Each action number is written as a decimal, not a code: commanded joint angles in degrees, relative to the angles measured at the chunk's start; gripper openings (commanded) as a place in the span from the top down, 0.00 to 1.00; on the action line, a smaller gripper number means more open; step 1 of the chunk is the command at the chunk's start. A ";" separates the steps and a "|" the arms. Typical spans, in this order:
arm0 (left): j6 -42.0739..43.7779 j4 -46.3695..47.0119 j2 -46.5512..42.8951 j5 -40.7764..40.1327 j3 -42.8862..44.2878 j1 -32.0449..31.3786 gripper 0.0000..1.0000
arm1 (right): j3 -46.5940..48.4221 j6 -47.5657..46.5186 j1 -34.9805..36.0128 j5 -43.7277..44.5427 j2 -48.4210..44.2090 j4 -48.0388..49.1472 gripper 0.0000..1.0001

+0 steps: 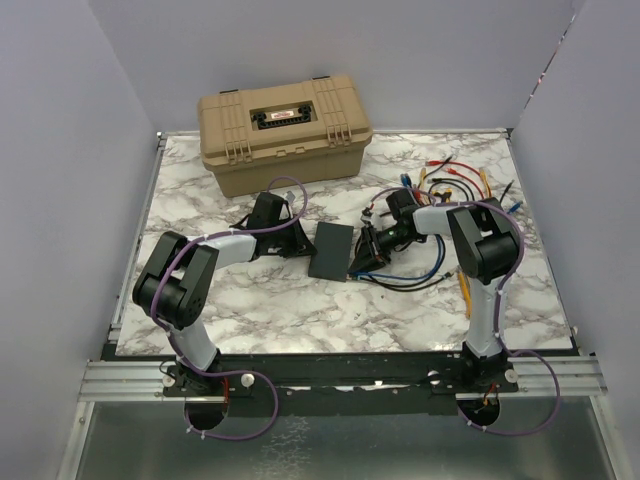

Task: Pull the plug from the switch port
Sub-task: Pull the connector from the switch port.

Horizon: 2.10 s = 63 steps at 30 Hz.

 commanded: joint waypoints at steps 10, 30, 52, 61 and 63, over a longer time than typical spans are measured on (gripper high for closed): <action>5.03 -14.08 7.26 -10.83 -4.17 -0.16 1.00 | 0.46 -1.55 2.18 5.09 2.96 0.72 1.00; 4.33 -14.39 7.96 -14.26 -7.66 1.66 1.00 | -6.02 -4.87 -0.59 9.32 -4.44 -0.77 1.00; 6.33 -16.11 9.85 -13.64 -5.57 1.86 1.00 | -2.66 -4.10 -3.54 12.34 -16.12 -4.69 0.53; 6.20 -15.96 10.07 -12.69 -4.99 1.78 1.00 | 0.48 -7.58 -2.74 21.32 -16.28 -13.88 0.45; 6.24 -16.01 10.52 -12.45 -4.77 1.78 1.00 | 0.37 -8.15 -2.30 22.59 -15.97 -15.52 0.46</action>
